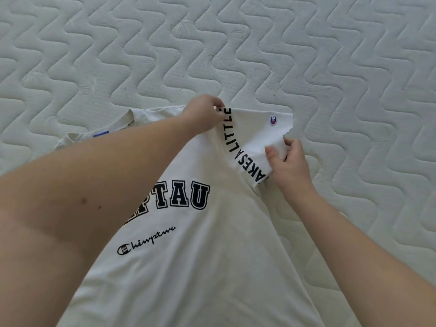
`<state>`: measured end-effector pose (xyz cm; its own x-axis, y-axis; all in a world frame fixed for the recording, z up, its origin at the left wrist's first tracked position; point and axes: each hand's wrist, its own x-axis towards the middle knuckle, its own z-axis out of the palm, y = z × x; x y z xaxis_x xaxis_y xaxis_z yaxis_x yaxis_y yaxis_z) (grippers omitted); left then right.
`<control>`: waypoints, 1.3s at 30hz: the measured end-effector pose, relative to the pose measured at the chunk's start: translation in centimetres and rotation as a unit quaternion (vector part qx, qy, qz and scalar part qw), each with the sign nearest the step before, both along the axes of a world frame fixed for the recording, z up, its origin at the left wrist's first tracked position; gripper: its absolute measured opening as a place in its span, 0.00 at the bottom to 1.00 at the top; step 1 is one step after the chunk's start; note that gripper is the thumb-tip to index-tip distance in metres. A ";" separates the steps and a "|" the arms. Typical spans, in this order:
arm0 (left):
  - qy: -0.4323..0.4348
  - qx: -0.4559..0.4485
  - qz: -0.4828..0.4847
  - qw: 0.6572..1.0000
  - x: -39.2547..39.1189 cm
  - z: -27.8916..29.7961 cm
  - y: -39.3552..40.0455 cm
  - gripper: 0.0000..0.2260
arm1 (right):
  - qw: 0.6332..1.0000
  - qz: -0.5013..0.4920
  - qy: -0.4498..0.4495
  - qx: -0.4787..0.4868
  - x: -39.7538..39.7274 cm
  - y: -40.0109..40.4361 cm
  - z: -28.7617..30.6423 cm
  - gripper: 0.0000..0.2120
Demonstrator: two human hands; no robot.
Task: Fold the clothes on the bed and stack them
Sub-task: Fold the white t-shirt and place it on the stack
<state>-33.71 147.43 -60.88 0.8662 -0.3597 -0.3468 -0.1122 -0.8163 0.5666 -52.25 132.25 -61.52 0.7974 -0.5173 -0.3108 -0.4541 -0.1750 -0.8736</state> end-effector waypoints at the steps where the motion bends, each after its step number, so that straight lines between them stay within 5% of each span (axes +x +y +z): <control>1: 0.002 -0.025 0.028 0.999 -0.2 0.6 0.5 0.06 | 1.000 0.014 -0.009 0.011 -0.1 0.5 0.8 0.10; 8: 0.107 -0.191 0.127 0.967 -3.1 3.5 8.2 0.07 | 0.978 0.190 -0.045 0.075 -0.9 8.3 6.1 0.15; 11: 0.104 -0.206 0.146 0.962 -4.6 4.2 12.9 0.09 | 0.960 0.273 -0.050 0.044 -1.5 12.5 6.5 0.06; 18: 0.108 -0.189 0.218 0.951 -8.0 3.6 24.2 0.14 | 0.923 0.383 -0.030 -0.013 -3.1 23.2 6.4 0.10; 26: 0.084 -0.163 0.312 0.932 -8.7 0.6 29.7 0.12 | 0.923 0.383 0.023 -0.024 -2.6 33.1 2.3 0.09; 31: 0.151 -0.202 0.388 0.886 -9.4 0.0 30.4 0.08 | 0.916 0.387 0.068 0.077 -3.3 33.2 0.5 0.17; 34: 0.133 -0.149 0.356 0.913 -10.9 -0.7 30.7 0.22 | 0.917 0.391 0.059 0.050 -5.1 30.5 0.1 0.20; 39: 0.126 -0.127 0.259 0.949 -15.3 -1.8 31.0 0.52 | 0.914 0.363 0.113 -0.140 -11.1 24.3 -1.4 0.21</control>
<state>-49.05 178.38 -62.72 0.8510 -0.0085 -0.5251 0.4315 -0.5588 0.7082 -63.39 156.50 -62.94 0.8937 0.0391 -0.4470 -0.2924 -0.7048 -0.6463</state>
